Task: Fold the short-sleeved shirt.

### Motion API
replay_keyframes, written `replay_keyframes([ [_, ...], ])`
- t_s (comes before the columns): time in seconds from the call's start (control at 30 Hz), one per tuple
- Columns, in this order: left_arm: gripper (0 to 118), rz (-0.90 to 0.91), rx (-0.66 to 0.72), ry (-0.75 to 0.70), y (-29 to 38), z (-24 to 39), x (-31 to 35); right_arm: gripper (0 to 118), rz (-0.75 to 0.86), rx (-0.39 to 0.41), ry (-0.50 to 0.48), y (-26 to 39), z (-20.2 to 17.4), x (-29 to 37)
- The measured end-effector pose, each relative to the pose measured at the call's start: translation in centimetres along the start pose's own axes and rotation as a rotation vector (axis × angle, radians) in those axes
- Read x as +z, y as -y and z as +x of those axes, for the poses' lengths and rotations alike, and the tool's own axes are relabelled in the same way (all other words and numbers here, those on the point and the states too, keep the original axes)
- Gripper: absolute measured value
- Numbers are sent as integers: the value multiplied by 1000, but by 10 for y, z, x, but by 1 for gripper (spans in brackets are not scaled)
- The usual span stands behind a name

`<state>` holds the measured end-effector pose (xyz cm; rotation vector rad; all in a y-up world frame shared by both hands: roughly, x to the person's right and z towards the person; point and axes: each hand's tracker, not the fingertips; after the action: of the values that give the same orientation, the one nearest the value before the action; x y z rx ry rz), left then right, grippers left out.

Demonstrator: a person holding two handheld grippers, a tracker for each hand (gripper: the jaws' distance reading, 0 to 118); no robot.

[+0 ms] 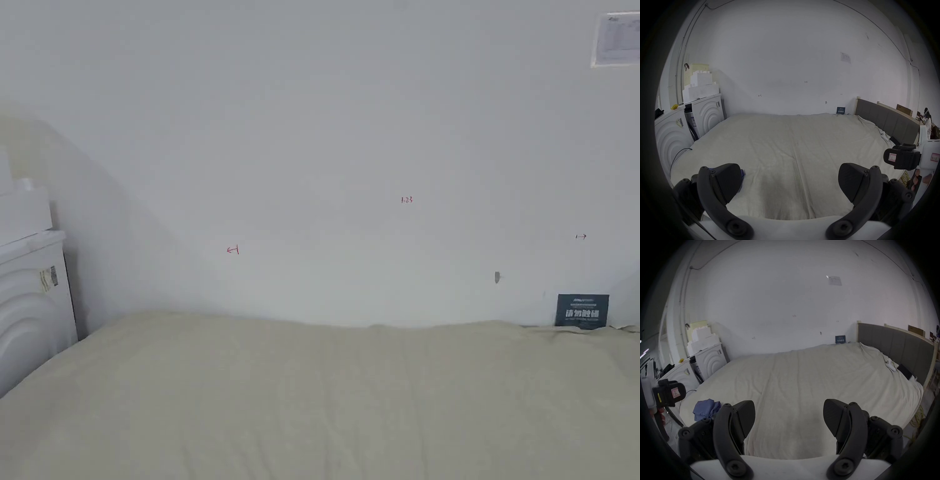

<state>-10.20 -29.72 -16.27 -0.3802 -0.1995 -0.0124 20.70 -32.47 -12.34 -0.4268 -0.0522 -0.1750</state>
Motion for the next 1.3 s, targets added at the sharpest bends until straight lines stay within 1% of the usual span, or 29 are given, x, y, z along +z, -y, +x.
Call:
replay_keyframes([
  [0.03,118,-8,4,-11,-1,1,-3,89,10,18,-26,-1,0,0],
  [0.07,118,-8,12,-24,-1,1,-4,89,20,61,-67,-2,-2,2],
  [0.1,118,-12,15,-20,-1,0,-5,89,33,69,-74,-3,-3,3],
  [0.13,118,-16,19,-14,-1,-1,-6,89,30,73,-65,-3,-6,4],
  [0.23,118,-23,24,-19,0,-2,-6,89,24,142,-52,-3,-12,2],
  [0.3,118,-27,21,-23,1,-3,-6,89,27,171,-35,-3,-17,1],
  [0.4,118,-33,18,-26,2,-4,-6,89,31,161,-24,-3,-19,0],
  [0.5,118,-35,18,-29,3,-7,-6,89,21,150,-44,-4,-17,-1],
  [0.73,118,-47,25,-32,7,-9,-6,89,19,164,-35,-5,-17,1],
  [0.97,118,-49,19,-26,7,-8,-6,90,4,115,-41,-4,-13,0],
  [1.17,118,-52,24,-27,8,-8,-6,90,-2,125,-33,-4,-14,0],
  [1.3,118,-59,20,-30,10,-8,-6,89,-6,118,-36,-4,-14,-1],
])
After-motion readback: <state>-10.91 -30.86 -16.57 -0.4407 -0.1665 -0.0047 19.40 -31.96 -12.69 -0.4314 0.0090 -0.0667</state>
